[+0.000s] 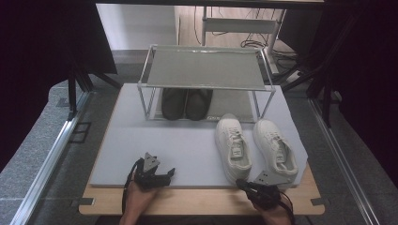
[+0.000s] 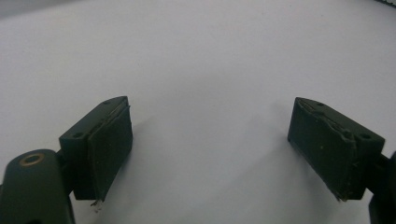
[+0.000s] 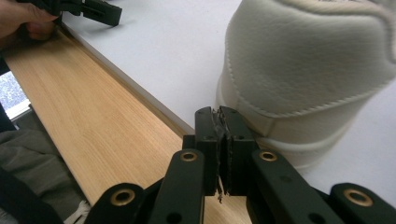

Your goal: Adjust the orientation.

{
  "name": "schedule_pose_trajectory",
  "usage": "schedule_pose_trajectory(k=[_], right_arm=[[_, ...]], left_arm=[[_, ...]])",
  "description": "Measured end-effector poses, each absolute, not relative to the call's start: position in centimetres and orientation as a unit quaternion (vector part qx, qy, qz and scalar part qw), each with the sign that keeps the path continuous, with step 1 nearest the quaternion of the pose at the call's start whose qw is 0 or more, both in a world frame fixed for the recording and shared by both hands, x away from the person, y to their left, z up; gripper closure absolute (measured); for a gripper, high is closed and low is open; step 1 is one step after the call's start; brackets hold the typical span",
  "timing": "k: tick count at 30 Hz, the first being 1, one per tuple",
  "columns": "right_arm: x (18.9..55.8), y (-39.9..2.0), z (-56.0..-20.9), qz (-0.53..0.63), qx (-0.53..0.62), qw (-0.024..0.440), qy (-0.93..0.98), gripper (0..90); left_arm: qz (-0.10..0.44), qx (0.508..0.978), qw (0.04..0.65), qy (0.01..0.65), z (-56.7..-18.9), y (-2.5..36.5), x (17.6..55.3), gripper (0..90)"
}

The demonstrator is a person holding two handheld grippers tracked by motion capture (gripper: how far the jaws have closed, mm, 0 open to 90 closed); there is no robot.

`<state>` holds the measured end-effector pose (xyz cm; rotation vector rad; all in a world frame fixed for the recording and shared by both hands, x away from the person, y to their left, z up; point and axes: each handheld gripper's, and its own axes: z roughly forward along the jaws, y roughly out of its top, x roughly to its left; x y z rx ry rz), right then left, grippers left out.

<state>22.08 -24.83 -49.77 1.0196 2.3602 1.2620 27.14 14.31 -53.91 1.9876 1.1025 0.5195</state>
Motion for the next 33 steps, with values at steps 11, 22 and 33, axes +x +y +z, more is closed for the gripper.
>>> schedule_pose_trajectory(k=[11, 22, 33], right_arm=[[21.9, -28.0, -47.9, 0.447, 0.385, 0.143, 0.794, 81.5], [23.5, -29.5, -45.7, 0.454, 0.422, 0.15, 0.77, 75.1], [25.9, -29.2, -44.2, 0.453, 0.436, 0.154, 0.762, 67.4]], left_arm=[[0.205, 0.783, 0.394, 0.435, -53.9, 14.3, 27.1, 14.1], [0.205, 0.783, 0.394, 0.435, -53.9, 14.3, 27.1, 14.1], [0.205, 0.783, 0.394, 0.435, -53.9, 14.3, 27.1, 14.1]])
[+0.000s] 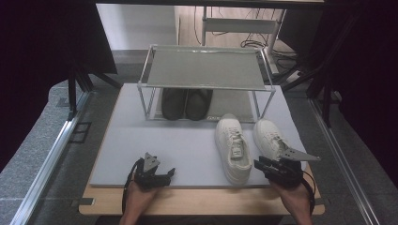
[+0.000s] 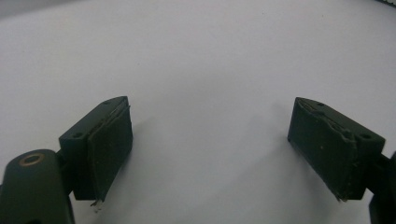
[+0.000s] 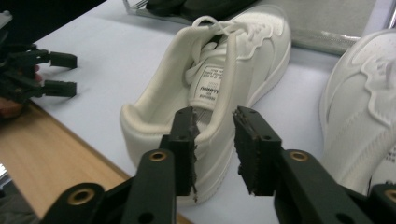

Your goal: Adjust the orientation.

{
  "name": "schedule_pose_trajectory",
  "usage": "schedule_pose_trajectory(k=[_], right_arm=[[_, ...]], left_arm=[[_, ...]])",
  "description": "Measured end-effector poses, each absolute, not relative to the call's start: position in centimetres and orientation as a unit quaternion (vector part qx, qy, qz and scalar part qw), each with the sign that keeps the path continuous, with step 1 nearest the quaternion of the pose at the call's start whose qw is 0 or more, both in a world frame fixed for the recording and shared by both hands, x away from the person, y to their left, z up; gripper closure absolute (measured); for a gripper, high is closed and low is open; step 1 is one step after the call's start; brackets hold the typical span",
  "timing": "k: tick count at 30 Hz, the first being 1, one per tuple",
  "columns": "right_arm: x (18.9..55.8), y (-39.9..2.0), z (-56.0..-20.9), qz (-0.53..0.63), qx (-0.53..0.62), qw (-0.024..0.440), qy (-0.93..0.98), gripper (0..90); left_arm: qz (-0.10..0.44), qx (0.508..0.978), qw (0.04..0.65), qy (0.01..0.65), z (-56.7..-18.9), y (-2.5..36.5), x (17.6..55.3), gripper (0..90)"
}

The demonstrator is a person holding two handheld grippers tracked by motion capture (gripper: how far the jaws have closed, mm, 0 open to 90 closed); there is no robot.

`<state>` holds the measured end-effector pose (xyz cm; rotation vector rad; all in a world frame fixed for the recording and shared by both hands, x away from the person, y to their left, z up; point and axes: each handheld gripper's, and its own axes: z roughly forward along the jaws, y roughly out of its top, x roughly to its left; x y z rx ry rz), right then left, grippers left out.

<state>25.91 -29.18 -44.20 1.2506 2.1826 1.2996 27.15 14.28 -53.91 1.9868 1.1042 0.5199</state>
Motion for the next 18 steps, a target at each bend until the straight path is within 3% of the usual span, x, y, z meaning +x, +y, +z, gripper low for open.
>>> schedule_pose_trajectory(k=[18], right_arm=[[30.0, -26.5, -44.1, 0.417, 0.454, 0.169, 0.769, 62.3]], left_arm=[[0.205, 0.782, 0.395, 0.436, -53.9, 14.3, 27.1, 14.0]])
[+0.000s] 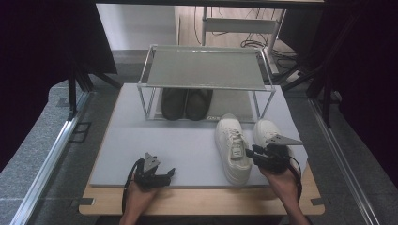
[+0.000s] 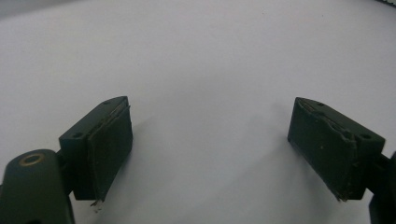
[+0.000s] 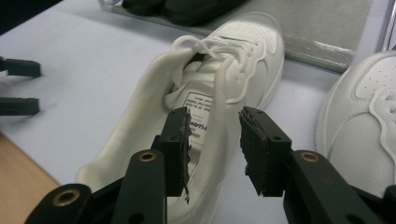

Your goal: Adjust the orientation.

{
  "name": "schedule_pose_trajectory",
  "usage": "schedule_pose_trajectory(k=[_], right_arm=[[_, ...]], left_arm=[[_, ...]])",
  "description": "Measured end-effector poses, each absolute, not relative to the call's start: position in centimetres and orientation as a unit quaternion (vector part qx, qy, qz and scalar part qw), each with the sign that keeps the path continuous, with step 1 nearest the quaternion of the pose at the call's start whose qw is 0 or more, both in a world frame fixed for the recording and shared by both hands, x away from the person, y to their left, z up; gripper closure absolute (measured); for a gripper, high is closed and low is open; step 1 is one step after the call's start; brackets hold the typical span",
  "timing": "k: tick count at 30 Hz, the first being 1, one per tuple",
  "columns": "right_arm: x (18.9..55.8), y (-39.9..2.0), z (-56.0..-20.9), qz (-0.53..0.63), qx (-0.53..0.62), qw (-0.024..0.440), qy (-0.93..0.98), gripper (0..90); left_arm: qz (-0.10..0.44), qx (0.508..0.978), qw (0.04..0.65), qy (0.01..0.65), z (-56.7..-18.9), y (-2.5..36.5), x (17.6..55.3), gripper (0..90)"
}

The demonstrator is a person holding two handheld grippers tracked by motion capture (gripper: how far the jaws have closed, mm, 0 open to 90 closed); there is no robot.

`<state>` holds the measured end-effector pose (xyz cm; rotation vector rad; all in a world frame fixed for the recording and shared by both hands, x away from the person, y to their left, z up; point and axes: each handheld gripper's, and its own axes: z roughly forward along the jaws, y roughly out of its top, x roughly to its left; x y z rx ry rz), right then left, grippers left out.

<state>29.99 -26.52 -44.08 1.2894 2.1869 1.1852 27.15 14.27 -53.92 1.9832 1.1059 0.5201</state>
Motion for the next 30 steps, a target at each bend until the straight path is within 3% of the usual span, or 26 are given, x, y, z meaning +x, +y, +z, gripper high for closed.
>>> schedule_pose_trajectory(k=[15, 26, 30], right_arm=[[32.4, -25.2, -45.3, 0.375, 0.483, 0.156, 0.776, 61.9], [32.6, -24.9, -45.1, 0.361, 0.502, 0.149, 0.772, 79.8], [32.7, -25.0, -44.9, 0.367, 0.51, 0.135, 0.766, 81.5]], left_arm=[[0.205, 0.783, 0.394, 0.435, -53.9, 14.3, 27.1, 14.1], [0.205, 0.783, 0.394, 0.435, -53.9, 14.3, 27.1, 14.1], [0.205, 0.783, 0.394, 0.435, -53.9, 14.3, 27.1, 14.1]])
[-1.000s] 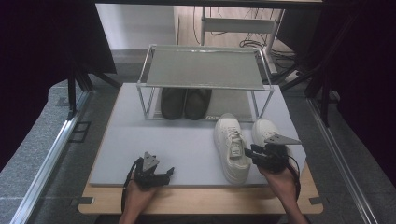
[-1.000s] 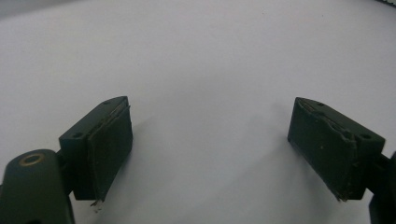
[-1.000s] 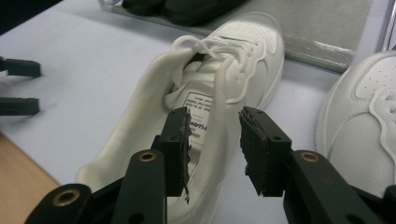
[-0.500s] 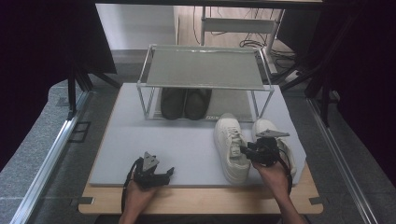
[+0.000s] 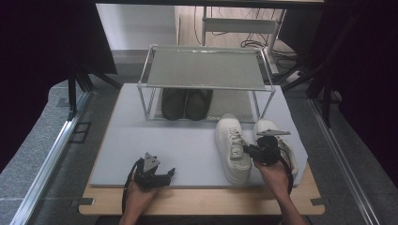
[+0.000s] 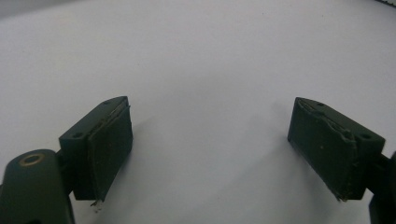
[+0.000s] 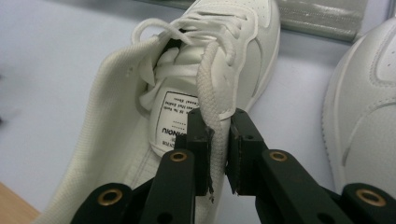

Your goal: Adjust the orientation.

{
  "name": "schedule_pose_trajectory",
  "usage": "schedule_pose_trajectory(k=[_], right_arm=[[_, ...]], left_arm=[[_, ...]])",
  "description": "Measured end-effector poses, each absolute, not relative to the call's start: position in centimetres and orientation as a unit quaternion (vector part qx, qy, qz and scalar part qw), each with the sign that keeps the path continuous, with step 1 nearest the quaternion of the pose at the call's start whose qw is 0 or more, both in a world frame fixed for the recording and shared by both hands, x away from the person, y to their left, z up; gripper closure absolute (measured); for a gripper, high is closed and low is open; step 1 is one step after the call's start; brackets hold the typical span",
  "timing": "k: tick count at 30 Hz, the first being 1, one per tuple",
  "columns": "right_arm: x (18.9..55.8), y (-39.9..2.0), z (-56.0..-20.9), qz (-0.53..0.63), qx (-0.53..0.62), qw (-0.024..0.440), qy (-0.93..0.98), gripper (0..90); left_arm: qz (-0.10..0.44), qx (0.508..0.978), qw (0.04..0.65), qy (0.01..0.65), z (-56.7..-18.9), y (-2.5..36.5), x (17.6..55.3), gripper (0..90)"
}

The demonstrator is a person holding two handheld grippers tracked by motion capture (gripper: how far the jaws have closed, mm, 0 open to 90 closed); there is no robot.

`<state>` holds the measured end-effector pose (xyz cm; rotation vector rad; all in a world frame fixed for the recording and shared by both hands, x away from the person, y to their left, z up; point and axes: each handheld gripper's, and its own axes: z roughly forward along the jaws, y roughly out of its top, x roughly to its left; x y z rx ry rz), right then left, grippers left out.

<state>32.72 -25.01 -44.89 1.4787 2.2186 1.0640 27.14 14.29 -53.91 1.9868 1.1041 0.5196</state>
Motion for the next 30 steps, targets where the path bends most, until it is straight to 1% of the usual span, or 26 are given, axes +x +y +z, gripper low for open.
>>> schedule_pose_trajectory(k=[9, 17, 23, 30], right_arm=[[33.1, -25.8, -43.8, 0.399, 0.519, 0.093, 0.75, 81.9], [33.5, -25.7, -43.4, 0.42, 0.52, 0.034, 0.743, 82.0], [33.9, -25.2, -42.9, 0.442, 0.507, -0.001, 0.74, 81.9], [34.4, -24.6, -41.6, 0.46, 0.494, -0.024, 0.737, 81.7]], left_arm=[[0.205, 0.782, 0.395, 0.436, -53.9, 14.3, 27.1, 14.1], [0.205, 0.783, 0.394, 0.435, -53.9, 14.3, 27.1, 14.1], [0.205, 0.783, 0.394, 0.435, -53.9, 14.3, 27.1, 14.1], [0.206, 0.784, 0.394, 0.434, -53.9, 14.3, 27.2, 14.1]])
